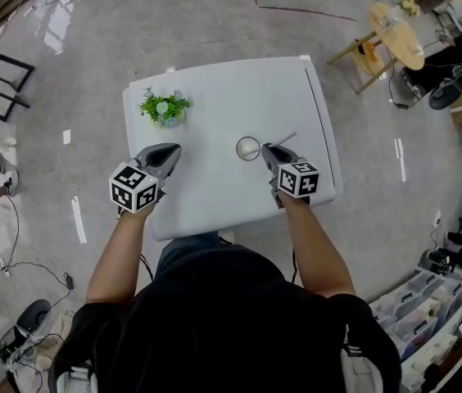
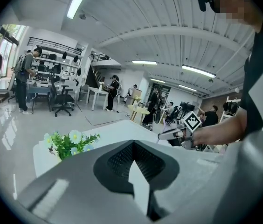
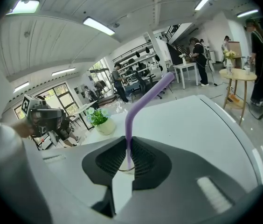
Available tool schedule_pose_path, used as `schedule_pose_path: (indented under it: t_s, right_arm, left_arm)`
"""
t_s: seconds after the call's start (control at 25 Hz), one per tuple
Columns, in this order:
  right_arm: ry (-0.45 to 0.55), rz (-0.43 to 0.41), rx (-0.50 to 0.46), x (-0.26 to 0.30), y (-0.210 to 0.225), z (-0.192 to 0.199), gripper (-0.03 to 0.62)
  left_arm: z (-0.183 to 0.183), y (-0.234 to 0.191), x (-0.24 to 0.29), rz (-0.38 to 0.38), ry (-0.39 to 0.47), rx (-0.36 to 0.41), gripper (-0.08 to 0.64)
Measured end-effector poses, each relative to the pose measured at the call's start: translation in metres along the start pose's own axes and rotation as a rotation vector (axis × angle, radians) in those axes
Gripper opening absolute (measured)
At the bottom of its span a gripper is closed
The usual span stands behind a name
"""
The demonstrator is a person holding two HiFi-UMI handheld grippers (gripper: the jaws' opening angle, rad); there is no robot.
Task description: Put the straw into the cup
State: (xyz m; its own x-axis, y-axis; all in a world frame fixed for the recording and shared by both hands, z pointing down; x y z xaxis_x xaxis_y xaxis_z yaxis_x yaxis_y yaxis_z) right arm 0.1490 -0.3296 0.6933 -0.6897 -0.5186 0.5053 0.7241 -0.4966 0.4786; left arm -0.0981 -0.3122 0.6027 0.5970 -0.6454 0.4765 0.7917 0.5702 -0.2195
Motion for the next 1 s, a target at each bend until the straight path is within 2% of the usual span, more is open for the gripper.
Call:
schedule_pose_path:
  t_s: [1.0]
  right_arm:
    - [-0.042, 0.011, 0.009, 0.026, 0.009, 0.013, 0.063]
  left_arm:
    - [0.017, -0.018, 0.0, -0.007, -0.037, -0.018, 0.0]
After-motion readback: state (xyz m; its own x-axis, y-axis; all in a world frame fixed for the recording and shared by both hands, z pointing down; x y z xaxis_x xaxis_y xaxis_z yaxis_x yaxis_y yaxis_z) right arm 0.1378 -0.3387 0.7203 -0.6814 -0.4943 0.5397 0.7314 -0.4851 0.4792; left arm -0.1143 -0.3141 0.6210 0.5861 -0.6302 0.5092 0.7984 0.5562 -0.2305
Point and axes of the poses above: the fingertips, and each gripper's own axes: x forward along the fingers, y to its right, z out of its underside, the point moved 1 cm from there along -x, backward along the fingers, and after that the axes turned 10 degrees about -z, right-handed, at the moved point
